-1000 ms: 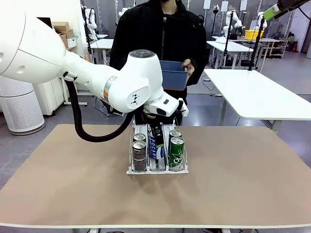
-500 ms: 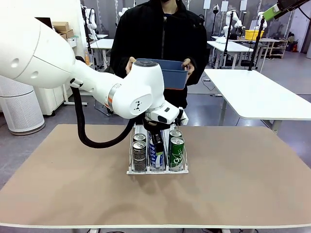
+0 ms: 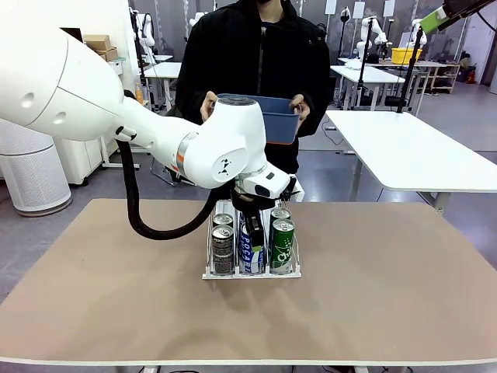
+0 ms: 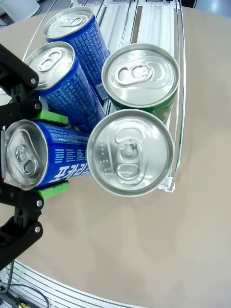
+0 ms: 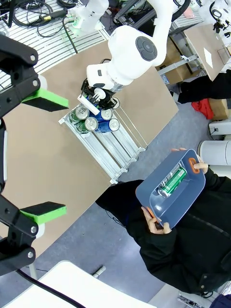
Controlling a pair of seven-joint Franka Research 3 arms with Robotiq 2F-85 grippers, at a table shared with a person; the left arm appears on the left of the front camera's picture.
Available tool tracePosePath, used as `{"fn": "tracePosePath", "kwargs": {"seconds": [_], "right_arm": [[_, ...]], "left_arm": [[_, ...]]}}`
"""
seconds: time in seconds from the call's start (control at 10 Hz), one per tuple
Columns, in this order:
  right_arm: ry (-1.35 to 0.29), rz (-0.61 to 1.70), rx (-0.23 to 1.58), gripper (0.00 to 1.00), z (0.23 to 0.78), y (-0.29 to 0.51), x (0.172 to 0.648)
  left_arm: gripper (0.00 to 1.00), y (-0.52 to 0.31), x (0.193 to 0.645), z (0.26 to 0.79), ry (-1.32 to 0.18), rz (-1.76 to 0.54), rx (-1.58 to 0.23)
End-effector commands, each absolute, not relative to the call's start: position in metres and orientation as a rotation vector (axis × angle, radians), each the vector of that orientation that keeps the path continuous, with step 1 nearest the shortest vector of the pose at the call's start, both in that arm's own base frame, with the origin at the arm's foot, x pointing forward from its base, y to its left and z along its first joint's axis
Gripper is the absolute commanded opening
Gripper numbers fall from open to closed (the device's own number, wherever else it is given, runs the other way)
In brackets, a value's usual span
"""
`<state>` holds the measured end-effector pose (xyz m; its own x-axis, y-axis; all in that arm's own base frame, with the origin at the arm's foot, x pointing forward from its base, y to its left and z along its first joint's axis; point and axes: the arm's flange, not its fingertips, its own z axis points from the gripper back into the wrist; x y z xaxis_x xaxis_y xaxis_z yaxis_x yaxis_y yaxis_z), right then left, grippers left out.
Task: Fill the beverage cans into the dispenser.
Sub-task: Place the picked Ionic drink in the line of the Automatic Can Dispenser with the same cans.
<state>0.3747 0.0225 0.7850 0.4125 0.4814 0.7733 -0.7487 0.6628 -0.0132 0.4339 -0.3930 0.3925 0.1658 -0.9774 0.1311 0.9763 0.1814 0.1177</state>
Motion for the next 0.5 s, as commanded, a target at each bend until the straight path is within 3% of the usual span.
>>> {"fn": "tracePosePath", "kwargs": {"seconds": [0.0,0.1,0.2,0.3,0.4], "right_arm": [[-0.841,0.789,0.36,1.0,0.783,0.022,0.375],[-0.841,0.789,0.36,1.0,0.783,0.022,0.375],[-0.841,0.789,0.36,1.0,0.783,0.022,0.375],[-0.841,0.789,0.36,1.0,0.783,0.022,0.375],[-0.841,0.789,0.36,1.0,0.783,0.022,0.375]], "left_arm": [[0.57,-0.389,0.437,0.392,-0.218,-1.38,0.03],[0.57,-0.389,0.437,0.392,-0.218,-1.38,0.03],[0.75,-0.393,0.434,0.393,-0.192,-1.391,0.007],[0.76,-0.391,0.43,0.401,-0.211,-1.373,0.017],[0.93,-0.39,0.427,0.413,-0.231,-1.338,0.023]]}}
